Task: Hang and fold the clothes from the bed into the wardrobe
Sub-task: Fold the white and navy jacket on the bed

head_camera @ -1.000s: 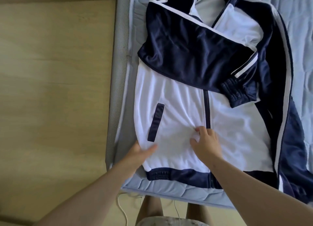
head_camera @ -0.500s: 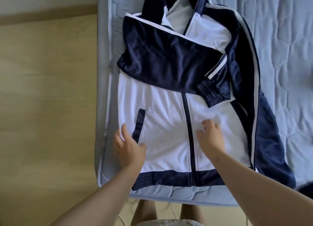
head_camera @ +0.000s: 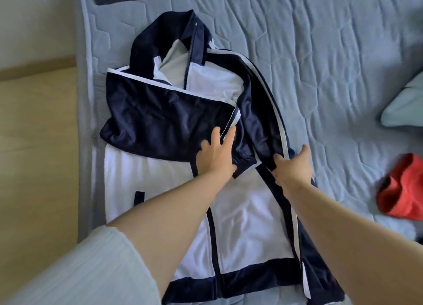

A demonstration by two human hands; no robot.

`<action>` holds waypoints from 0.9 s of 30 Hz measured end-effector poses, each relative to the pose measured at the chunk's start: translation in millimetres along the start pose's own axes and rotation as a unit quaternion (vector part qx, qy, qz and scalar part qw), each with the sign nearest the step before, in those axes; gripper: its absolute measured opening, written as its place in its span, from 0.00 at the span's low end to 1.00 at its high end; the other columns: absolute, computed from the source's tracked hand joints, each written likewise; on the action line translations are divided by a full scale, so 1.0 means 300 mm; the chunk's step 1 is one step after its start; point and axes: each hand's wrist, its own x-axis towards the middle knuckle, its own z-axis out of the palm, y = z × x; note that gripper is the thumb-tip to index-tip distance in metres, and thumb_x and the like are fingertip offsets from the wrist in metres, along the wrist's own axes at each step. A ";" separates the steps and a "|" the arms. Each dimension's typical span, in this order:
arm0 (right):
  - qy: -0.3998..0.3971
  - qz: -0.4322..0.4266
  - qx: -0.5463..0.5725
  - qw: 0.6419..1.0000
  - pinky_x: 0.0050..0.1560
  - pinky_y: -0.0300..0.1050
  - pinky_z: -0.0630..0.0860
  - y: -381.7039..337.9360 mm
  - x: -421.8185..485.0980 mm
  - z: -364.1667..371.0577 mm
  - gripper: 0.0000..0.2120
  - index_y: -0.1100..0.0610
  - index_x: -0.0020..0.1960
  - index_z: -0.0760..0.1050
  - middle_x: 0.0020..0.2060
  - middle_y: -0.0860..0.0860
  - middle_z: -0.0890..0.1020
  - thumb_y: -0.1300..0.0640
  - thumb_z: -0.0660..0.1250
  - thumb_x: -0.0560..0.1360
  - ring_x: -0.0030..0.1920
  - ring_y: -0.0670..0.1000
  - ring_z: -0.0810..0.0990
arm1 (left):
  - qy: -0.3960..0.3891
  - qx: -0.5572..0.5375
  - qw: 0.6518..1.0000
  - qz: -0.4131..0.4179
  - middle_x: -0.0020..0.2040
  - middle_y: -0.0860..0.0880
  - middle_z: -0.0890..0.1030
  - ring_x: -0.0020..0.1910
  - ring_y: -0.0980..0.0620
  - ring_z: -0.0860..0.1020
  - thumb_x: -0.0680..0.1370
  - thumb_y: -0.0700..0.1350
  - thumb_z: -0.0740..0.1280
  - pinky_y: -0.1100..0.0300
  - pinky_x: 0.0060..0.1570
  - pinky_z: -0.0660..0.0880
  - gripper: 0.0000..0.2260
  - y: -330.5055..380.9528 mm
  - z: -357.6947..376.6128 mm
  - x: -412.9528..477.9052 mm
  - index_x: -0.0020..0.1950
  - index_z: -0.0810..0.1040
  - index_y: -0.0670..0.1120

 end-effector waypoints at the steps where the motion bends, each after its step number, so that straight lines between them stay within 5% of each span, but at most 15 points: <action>1: -0.001 0.004 0.010 1.000 0.38 0.50 0.79 -0.012 0.027 0.002 0.23 0.51 0.69 0.61 0.36 0.53 0.76 0.58 0.60 0.75 0.27 0.52 0.76 | -0.014 -0.008 1.000 -0.012 0.70 0.48 0.60 0.59 0.44 0.67 0.73 0.48 0.70 0.55 0.45 0.66 0.37 0.005 -0.003 0.021 0.74 0.51 0.59; 3: 0.003 0.009 0.029 1.000 0.27 0.43 0.78 -0.042 0.062 0.000 0.11 0.55 0.57 0.71 0.32 0.56 0.79 0.60 0.56 0.77 0.23 0.49 0.75 | -0.025 -0.047 0.998 -0.033 0.61 0.46 0.69 0.51 0.45 0.71 0.76 0.45 0.67 0.54 0.42 0.68 0.30 0.007 -0.010 0.055 0.72 0.55 0.57; 5: 0.010 0.020 0.078 0.997 0.24 0.41 0.76 -0.075 0.078 -0.003 0.07 0.55 0.49 0.69 0.32 0.55 0.79 0.61 0.53 0.78 0.22 0.49 0.76 | -0.026 -0.110 0.993 -0.041 0.56 0.46 0.74 0.47 0.47 0.72 0.77 0.41 0.64 0.56 0.42 0.69 0.21 0.005 -0.023 0.083 0.68 0.63 0.53; 7: 0.029 0.017 0.133 0.990 0.29 0.45 0.77 -0.108 0.097 -0.018 0.05 0.54 0.47 0.65 0.36 0.55 0.78 0.60 0.52 0.79 0.28 0.51 0.79 | -0.012 -0.230 0.972 -0.044 0.50 0.50 0.76 0.43 0.51 0.74 0.76 0.40 0.64 0.64 0.40 0.70 0.14 0.010 -0.041 0.109 0.60 0.70 0.51; 10: 0.110 -0.041 0.137 0.984 0.47 0.57 0.78 -0.181 0.142 -0.072 0.05 0.58 0.50 0.65 0.47 0.62 0.78 0.57 0.52 0.80 0.44 0.61 0.80 | 0.054 -0.434 0.897 -0.054 0.41 0.53 0.77 0.34 0.59 0.76 0.75 0.41 0.65 0.70 0.34 0.73 0.09 0.043 -0.088 0.148 0.48 0.72 0.55; 12: 0.196 -0.096 0.109 0.970 0.56 0.50 0.72 -0.259 0.174 -0.131 0.10 0.62 0.56 0.66 0.52 0.65 0.78 0.58 0.52 0.80 0.51 0.63 0.77 | 0.090 -0.518 0.847 -0.075 0.43 0.51 0.77 0.29 0.62 0.76 0.76 0.40 0.64 0.69 0.34 0.75 0.10 0.071 -0.118 0.182 0.49 0.71 0.55; 14: 0.254 -0.150 0.108 0.949 0.52 0.40 0.64 -0.359 0.207 -0.196 0.13 0.64 0.61 0.65 0.55 0.63 0.77 0.61 0.52 0.79 0.55 0.61 0.76 | 0.077 -0.567 0.816 -0.079 0.48 0.50 0.76 0.33 0.59 0.77 0.77 0.37 0.62 0.63 0.41 0.77 0.11 0.100 -0.144 0.215 0.54 0.71 0.53; 17: 0.191 -0.213 0.126 0.950 0.54 0.31 0.62 -0.475 0.267 -0.242 0.25 0.60 0.73 0.55 0.65 0.56 0.73 0.61 0.55 0.77 0.63 0.54 0.73 | -0.041 -0.597 0.800 -0.044 0.52 0.54 0.75 0.41 0.56 0.78 0.78 0.34 0.59 0.62 0.42 0.75 0.18 0.141 -0.170 0.244 0.65 0.67 0.49; 19: 0.124 -0.249 0.085 0.957 0.64 0.35 0.61 -0.498 0.280 -0.232 0.35 0.51 0.76 0.47 0.72 0.50 0.63 0.59 0.58 0.73 0.69 0.51 0.67 | -0.062 -0.554 0.830 -0.027 0.52 0.55 0.75 0.42 0.55 0.78 0.79 0.37 0.59 0.64 0.39 0.74 0.22 0.161 -0.179 0.257 0.71 0.61 0.51; 22: 0.083 -0.235 0.014 0.968 0.66 0.47 0.65 -0.451 0.278 -0.184 0.34 0.51 0.75 0.53 0.72 0.49 0.63 0.60 0.60 0.71 0.69 0.53 0.67 | 0.075 -0.336 0.938 -0.036 0.55 0.45 0.76 0.51 0.45 0.76 0.79 0.47 0.59 0.53 0.50 0.75 0.20 0.165 -0.186 0.287 0.71 0.61 0.54; 23: 0.072 -0.205 0.003 0.976 0.63 0.47 0.67 -0.418 0.274 -0.162 0.29 0.53 0.72 0.59 0.69 0.52 0.67 0.61 0.60 0.72 0.66 0.55 0.69 | 0.110 -0.292 0.949 -0.055 0.55 0.44 0.76 0.53 0.44 0.75 0.79 0.47 0.59 0.50 0.52 0.74 0.19 0.165 -0.186 0.297 0.69 0.63 0.55; 25: 0.043 -0.164 -0.030 0.985 0.54 0.45 0.69 -0.343 0.253 -0.109 0.19 0.57 0.63 0.67 0.61 0.57 0.73 0.63 0.59 0.73 0.60 0.58 0.72 | 0.106 -0.358 0.923 -0.095 0.54 0.43 0.76 0.52 0.43 0.75 0.78 0.45 0.59 0.50 0.55 0.73 0.16 0.171 -0.185 0.319 0.66 0.65 0.54; 27: 0.003 -0.233 -0.078 0.969 0.54 0.47 0.70 -0.286 0.215 -0.054 0.18 0.56 0.60 0.69 0.58 0.56 0.72 0.64 0.63 0.71 0.57 0.57 0.72 | 0.047 -0.546 0.830 -0.104 0.50 0.44 0.77 0.47 0.45 0.78 0.79 0.42 0.58 0.52 0.51 0.75 0.16 0.185 -0.188 0.333 0.67 0.64 0.52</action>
